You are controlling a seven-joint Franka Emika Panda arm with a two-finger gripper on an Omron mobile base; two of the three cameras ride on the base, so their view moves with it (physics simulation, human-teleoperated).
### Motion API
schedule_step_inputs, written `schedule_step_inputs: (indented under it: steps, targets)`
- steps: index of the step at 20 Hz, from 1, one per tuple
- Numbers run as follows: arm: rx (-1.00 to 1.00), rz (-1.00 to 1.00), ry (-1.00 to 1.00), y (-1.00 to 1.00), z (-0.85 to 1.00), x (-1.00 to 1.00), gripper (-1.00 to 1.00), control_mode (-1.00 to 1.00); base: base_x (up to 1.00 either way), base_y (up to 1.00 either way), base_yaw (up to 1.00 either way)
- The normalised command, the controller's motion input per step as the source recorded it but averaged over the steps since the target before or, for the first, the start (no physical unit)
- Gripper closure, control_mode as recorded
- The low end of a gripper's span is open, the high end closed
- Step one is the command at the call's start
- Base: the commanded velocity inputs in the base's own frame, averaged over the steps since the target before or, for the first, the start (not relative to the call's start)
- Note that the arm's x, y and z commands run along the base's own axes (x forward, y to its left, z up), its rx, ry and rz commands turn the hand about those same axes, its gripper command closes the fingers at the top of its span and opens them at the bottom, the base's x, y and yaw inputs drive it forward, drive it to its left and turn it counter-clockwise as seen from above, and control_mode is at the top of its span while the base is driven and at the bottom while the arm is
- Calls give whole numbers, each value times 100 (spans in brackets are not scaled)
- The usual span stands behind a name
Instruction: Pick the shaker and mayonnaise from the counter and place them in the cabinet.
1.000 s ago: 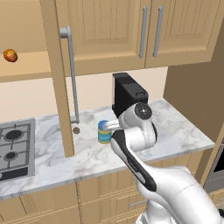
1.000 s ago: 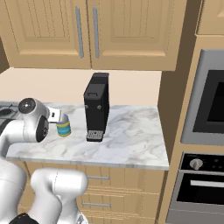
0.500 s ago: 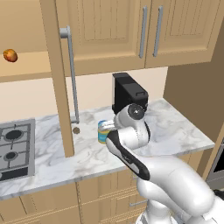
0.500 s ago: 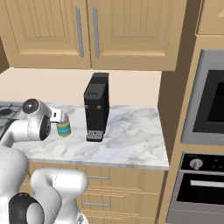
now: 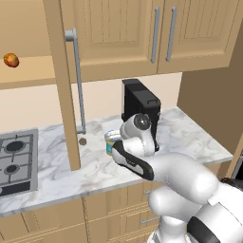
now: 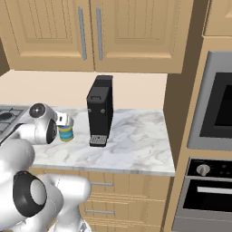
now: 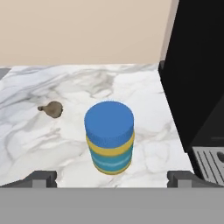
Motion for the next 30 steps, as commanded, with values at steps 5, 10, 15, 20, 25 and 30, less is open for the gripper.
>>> schedule_step_inputs:
  steps: [5, 10, 15, 20, 25, 30]
  targets:
    - [0, 0, 0, 0, -24, 25, -100, -100, 0, 0, 0]
    - [0, 0, 0, 0, -14, 19, -100, -100, 0, 0, 0]
    - [0, 0, 0, 9, -13, 20, -100, -100, 0, 0, 0]
    - [-1, -2, 0, 22, -16, 26, -100, -100, 0, 0, 0]
    - [-1, -2, 0, 12, -18, 27, -100, -100, 0, 0, 0]
    - [-2, -1, 0, 6, -19, 28, -100, -100, 0, 0, 0]
